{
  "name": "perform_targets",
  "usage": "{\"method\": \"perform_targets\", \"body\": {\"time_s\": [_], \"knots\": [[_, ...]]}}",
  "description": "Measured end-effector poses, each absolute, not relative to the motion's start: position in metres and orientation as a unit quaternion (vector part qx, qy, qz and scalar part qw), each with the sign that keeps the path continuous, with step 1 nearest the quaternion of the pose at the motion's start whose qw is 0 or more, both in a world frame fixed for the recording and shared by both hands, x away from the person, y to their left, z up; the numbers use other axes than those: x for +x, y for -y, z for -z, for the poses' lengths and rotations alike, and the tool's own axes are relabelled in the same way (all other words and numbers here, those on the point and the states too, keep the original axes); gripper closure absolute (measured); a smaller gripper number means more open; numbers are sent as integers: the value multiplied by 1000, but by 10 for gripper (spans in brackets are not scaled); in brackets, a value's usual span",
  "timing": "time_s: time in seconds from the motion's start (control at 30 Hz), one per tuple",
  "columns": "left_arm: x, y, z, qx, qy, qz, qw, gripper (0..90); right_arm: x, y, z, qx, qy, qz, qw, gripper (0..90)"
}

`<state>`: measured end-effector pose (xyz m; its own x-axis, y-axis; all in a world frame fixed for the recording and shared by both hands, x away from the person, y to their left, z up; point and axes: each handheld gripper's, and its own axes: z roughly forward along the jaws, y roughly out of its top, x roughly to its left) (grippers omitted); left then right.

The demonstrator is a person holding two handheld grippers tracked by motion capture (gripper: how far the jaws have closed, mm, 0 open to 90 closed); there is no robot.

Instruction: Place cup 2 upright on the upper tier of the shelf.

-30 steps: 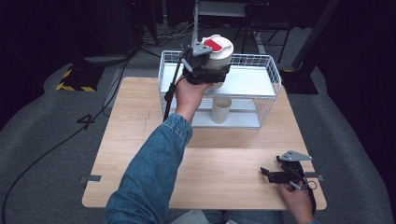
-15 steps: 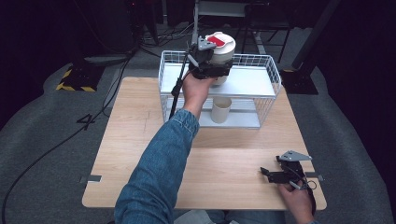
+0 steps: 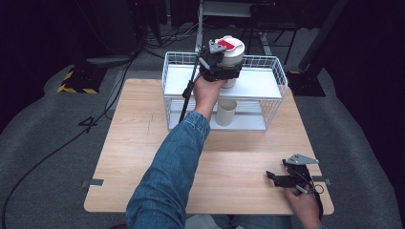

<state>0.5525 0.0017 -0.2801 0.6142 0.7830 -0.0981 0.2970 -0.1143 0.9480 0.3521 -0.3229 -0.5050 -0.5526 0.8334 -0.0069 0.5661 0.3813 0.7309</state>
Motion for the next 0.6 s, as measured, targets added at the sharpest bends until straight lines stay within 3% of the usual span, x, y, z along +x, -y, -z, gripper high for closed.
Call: {"method": "perform_targets", "body": {"time_s": [0.6], "knots": [[557,8,282,725,-369,-224,537,94,352,323,505,432,-809,-350,192,116]]}}
